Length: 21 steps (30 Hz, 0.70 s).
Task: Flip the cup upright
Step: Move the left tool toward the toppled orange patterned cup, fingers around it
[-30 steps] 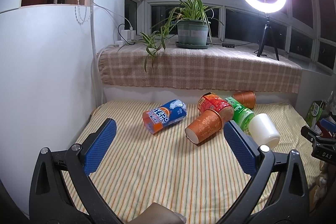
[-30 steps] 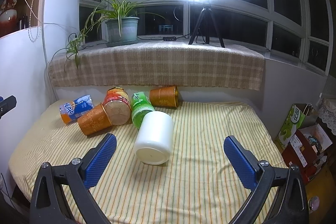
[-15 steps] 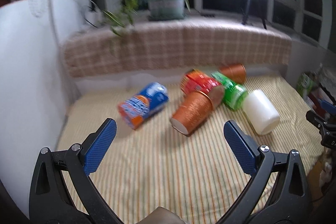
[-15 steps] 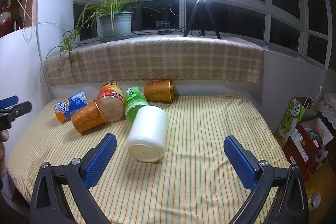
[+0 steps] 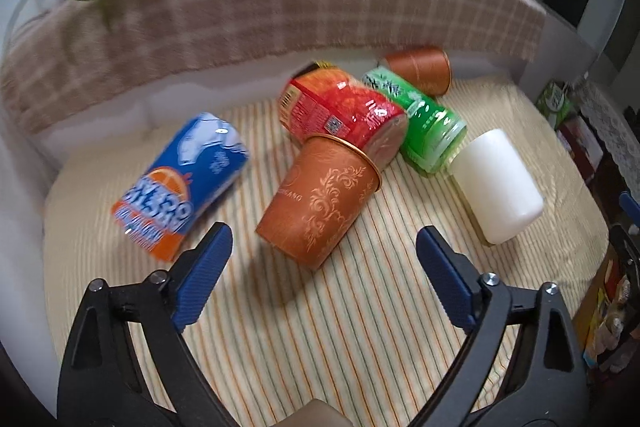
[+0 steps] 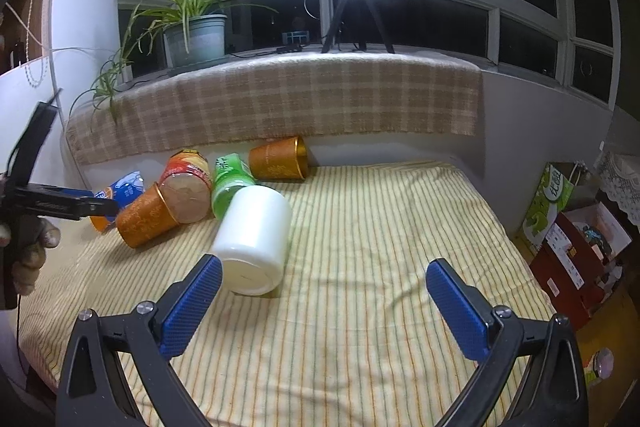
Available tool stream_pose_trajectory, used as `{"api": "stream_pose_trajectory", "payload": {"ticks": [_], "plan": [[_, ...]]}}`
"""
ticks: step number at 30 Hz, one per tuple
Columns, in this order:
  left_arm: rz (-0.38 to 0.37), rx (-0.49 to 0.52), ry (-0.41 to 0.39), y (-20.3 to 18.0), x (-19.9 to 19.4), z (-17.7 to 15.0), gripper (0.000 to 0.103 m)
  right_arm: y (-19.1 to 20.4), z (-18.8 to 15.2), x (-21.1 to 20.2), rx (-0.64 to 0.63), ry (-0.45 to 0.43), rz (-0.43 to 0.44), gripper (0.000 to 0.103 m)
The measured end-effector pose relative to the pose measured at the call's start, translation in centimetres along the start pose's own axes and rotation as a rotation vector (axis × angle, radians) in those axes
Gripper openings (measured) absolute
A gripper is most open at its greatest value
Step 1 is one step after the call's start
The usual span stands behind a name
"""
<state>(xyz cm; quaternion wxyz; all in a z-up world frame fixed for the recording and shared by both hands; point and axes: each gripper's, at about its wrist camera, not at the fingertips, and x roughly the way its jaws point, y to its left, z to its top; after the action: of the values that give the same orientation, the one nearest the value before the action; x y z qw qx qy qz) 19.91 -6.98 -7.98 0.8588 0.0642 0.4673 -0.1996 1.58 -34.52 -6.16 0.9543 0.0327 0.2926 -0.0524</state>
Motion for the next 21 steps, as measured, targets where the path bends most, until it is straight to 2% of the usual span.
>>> {"api": "stream_pose_trajectory", "payload": {"ticks": [5, 7, 9, 18, 20, 21], "plan": [[0.010, 0.048, 0.078, 0.0, 3.0, 1.5, 0.094, -0.5, -0.3, 0.1, 0.005, 0.013, -0.007, 0.103], [0.010, 0.062, 0.103, -0.2, 4.0, 1.7, 0.087, -0.7, -0.3, 0.2, 0.007, 0.016, -0.011, 0.103], [0.019, 0.078, 0.125, -0.3, 4.9, 1.8, 0.086, -0.8, -0.3, 0.2, 0.011, 0.019, -0.014, 0.103], [0.029, 0.117, 0.153, -0.8, 6.3, 1.4, 0.084, -0.9, -0.3, 0.1, 0.015, 0.018, -0.013, 0.103], [0.028, 0.118, 0.157, -0.6, 6.3, 1.3, 0.073, -0.9, -0.3, 0.1, 0.013, 0.019, -0.012, 0.103], [0.023, 0.112, 0.164, -0.5, 6.5, 1.3, 0.072, -0.8, -0.3, 0.0, 0.012, 0.020, -0.012, 0.103]]}}
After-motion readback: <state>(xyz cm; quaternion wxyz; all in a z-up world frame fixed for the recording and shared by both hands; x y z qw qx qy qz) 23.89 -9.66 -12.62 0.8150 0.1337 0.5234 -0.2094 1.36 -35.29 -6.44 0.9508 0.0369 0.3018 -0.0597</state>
